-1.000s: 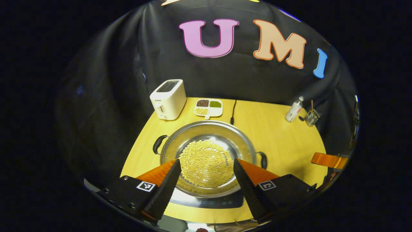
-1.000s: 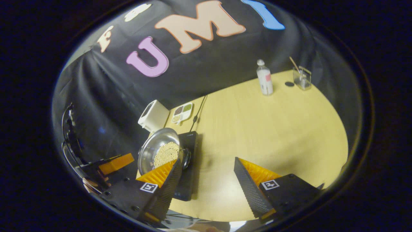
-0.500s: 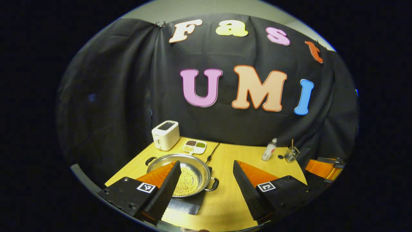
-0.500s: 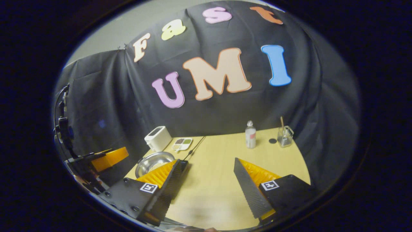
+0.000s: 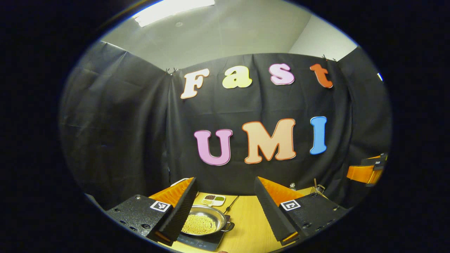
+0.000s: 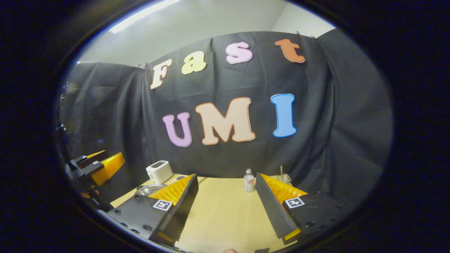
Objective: First push the handle of the pot to place it horizontally, then grasp the pot with both hands and set it on the induction cooktop.
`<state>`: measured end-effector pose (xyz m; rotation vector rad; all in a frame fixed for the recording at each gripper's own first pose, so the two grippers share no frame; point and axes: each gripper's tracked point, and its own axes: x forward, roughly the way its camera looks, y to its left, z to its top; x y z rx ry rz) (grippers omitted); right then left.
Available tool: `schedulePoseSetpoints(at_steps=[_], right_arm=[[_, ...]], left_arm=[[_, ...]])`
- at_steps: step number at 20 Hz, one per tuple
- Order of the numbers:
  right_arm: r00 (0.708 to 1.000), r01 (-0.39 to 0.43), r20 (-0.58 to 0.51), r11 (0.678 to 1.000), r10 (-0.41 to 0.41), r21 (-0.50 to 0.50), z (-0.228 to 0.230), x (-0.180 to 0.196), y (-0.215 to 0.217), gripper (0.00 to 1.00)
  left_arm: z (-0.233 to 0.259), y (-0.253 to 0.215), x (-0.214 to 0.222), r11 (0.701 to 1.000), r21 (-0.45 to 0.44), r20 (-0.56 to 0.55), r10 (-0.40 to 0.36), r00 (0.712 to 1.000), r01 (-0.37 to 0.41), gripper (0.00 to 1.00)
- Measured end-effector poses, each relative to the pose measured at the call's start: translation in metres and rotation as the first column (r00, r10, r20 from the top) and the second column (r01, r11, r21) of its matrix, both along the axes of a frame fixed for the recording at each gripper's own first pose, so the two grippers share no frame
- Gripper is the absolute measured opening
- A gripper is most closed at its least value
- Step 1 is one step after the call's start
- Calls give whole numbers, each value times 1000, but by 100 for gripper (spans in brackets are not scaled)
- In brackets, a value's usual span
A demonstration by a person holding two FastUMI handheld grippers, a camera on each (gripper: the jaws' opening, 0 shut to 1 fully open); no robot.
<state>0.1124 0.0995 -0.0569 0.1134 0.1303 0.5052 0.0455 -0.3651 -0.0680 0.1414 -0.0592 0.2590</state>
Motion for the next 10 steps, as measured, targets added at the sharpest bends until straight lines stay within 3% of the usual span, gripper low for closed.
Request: schedulePoseSetpoints(at_steps=[5,9,10], right_arm=[[999,48,22,999,-49,20,9,-13,-15,92],[998,62,20,998,-62,18,4,-23,-28,92],[998,63,22,998,-64,13,3,-25,-30,100]], left_arm=[[13,-18,-5,999,-43,80,-30,996,33,98],[11,-21,-6,998,-48,75,-43,996,47,98],[9,-20,-6,997,-53,78,-44,996,48,98]])
